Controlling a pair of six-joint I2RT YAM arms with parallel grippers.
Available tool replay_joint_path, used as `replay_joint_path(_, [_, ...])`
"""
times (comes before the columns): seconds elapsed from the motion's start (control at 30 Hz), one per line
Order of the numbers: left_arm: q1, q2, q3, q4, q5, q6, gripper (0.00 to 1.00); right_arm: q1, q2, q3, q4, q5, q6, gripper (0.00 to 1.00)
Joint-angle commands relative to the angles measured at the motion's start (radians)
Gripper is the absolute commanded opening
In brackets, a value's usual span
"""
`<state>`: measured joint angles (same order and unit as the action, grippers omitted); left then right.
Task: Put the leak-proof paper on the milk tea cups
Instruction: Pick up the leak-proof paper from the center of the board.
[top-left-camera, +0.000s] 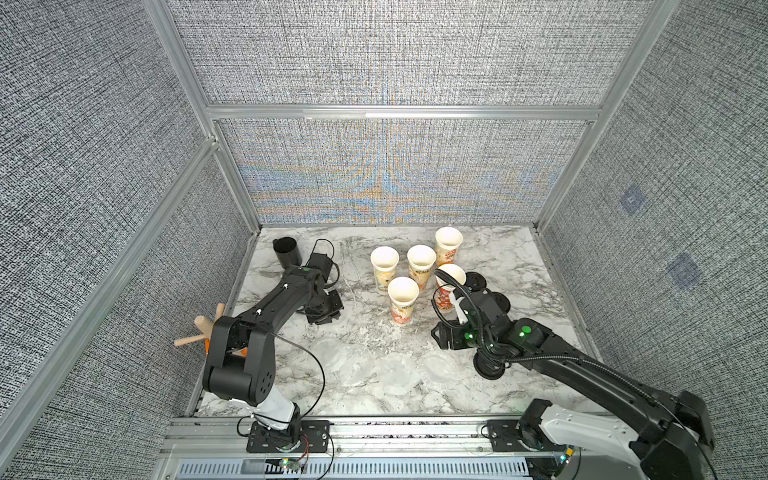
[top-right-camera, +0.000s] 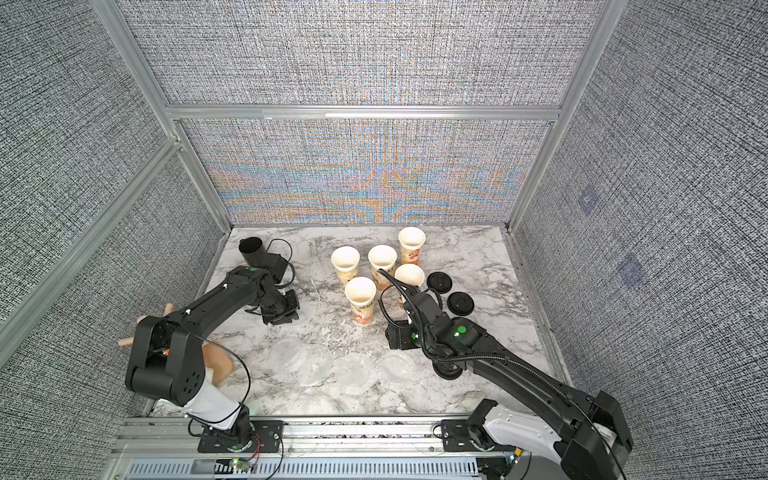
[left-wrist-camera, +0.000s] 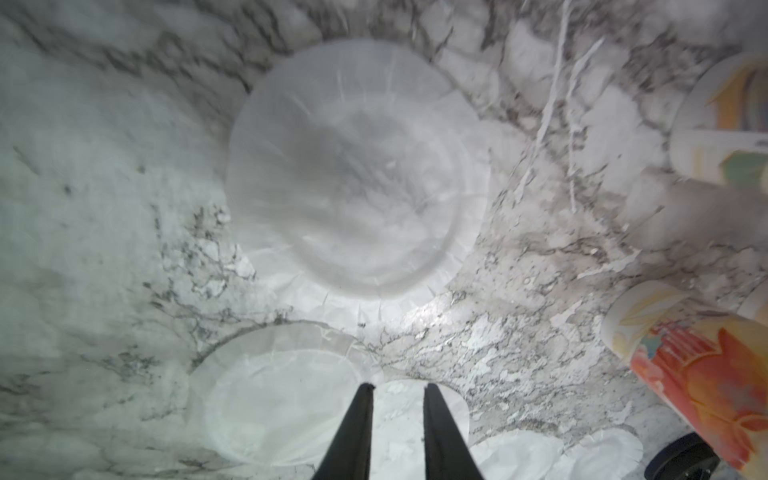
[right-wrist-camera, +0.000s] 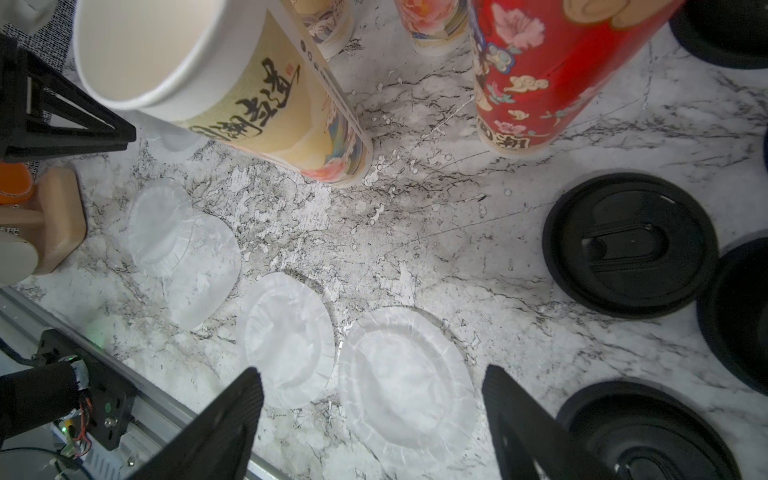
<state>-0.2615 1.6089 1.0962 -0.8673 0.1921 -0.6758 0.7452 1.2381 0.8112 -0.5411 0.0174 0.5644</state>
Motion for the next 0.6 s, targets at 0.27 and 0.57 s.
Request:
replay_joint_path(0.27, [0.024,-0.210,-0.178,0.091,-0.146,-0.076,0.74,-0.017,0.039,-0.057,0.082,-0.036,-0.049,0.88])
replay_joint_path(0.57, [0.034,-0.202,-0.271,0.345,-0.218,-0.081,0.70,-0.019,0.054,-0.053,0.092,-0.020,-0.063,0.88])
